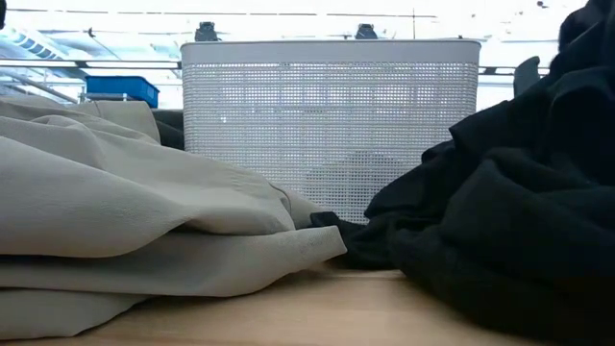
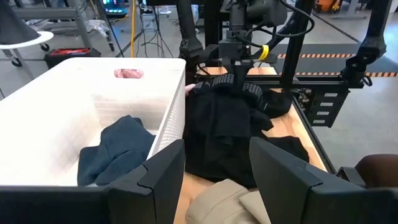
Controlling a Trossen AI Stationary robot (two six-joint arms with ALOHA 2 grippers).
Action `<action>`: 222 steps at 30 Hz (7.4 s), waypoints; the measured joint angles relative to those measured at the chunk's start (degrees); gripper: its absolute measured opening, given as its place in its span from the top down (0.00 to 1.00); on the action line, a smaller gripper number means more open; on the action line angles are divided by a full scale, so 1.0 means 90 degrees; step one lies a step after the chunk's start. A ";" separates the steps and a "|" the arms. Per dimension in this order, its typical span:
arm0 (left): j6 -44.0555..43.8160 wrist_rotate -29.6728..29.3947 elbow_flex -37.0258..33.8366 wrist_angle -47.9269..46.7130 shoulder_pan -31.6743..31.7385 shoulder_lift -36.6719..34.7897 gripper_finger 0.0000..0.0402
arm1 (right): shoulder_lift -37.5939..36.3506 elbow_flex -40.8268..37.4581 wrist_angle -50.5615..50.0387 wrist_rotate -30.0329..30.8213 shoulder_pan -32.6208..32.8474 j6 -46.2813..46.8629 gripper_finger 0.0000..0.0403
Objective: Sort clothes
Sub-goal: Move the black underwear to the right of the table, then fold the brown pants
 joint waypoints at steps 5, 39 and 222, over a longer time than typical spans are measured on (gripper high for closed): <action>-0.0055 0.0015 -0.0002 -0.0059 0.0000 0.0005 0.52 | 0.0000 0.0163 -0.0058 -0.0034 -0.0198 -0.0342 0.89; -0.4864 0.0085 -0.0580 -0.2753 0.0008 0.1862 0.52 | 0.0066 0.2511 0.0220 -0.0243 -0.0377 -0.3636 0.53; 0.5949 -0.1570 0.1511 0.4708 0.0030 0.1138 0.96 | -0.1637 0.0619 0.9197 0.0338 -0.1774 -1.0658 1.00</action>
